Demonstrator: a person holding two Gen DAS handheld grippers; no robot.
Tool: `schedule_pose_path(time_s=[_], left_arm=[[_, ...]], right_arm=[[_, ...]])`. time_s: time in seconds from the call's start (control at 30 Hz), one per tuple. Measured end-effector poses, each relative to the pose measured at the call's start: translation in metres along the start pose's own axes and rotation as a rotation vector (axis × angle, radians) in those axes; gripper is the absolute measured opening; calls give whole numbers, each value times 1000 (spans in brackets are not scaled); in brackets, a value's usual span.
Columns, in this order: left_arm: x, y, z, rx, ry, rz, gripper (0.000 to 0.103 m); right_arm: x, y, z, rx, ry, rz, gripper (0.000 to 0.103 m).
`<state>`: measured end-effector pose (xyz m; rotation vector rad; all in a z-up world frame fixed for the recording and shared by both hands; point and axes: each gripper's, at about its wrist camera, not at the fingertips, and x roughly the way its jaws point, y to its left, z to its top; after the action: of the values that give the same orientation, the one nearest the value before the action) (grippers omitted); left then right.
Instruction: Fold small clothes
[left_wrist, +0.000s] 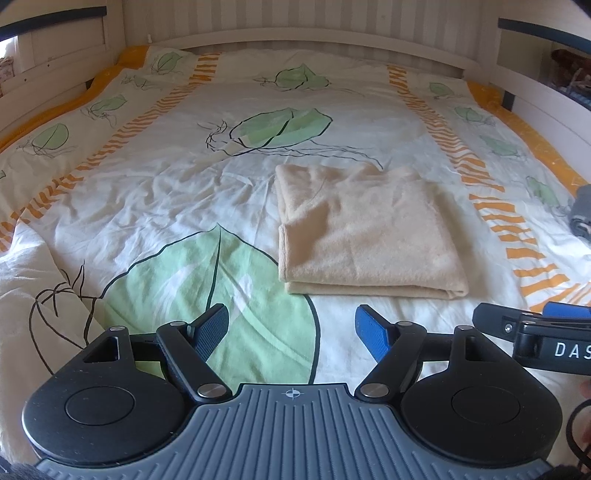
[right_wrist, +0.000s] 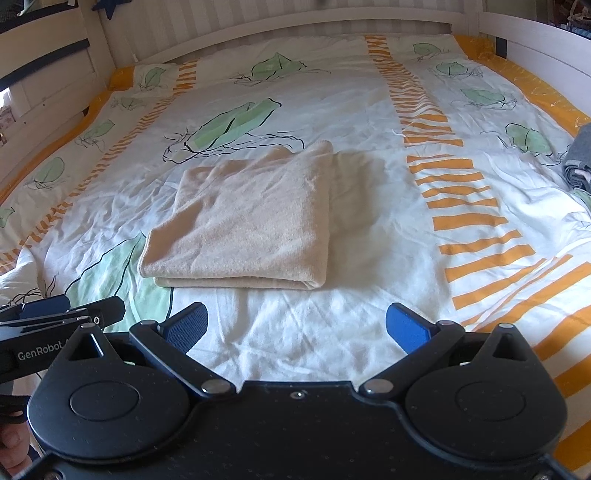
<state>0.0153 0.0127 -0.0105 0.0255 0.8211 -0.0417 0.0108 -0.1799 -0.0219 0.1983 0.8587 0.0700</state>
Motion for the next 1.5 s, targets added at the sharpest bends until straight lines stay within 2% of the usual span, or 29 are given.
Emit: schedule_pose_path(time_s=[1.5], left_arm=[[-3, -18, 5, 57, 3, -8, 74]], right_arm=[[-2, -9, 2, 64, -9, 31, 102]])
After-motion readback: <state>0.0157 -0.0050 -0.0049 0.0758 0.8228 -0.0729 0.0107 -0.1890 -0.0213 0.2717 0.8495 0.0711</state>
